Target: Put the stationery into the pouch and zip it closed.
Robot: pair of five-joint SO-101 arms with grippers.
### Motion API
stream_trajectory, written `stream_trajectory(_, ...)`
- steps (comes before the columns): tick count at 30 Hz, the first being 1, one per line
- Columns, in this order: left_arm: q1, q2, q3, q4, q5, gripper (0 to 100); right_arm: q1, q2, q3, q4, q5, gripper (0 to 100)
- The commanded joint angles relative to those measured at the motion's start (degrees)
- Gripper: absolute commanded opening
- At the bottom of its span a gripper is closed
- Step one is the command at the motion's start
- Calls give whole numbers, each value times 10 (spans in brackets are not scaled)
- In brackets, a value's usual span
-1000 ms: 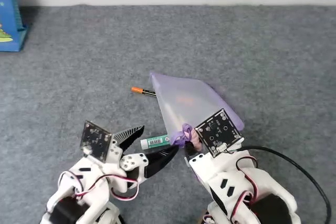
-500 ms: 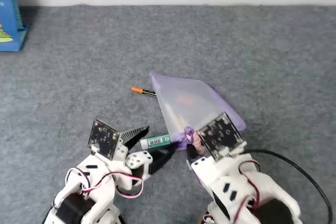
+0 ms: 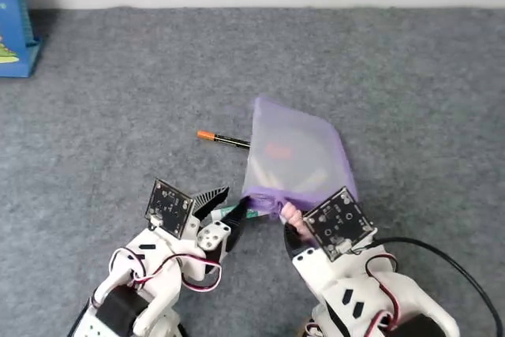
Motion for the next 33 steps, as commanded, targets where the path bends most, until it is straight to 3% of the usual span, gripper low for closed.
stream_trajectory(1, -2, -5, 0, -11, -28, 9, 3, -11, -6, 20, 27, 8)
stream_trajectory(7, -28, -6, -1, -7, 11, 12, 28, -11, -6, 44, 32, 8)
stream_trajectory(13, -103, -7, -32, 19, 29, 11, 165, -7, -5, 39, 116, 8)
stream_trajectory(20, -108, -7, -57, 94, 29, 11, 295, -7, -5, 38, 167, 8)
stream_trajectory(28, -109, -7, -57, 99, 29, 11, 437, -7, -5, 38, 229, 8)
stream_trajectory(33, -108, -7, -56, 100, 29, 11, 489, -11, -5, 38, 225, 8)
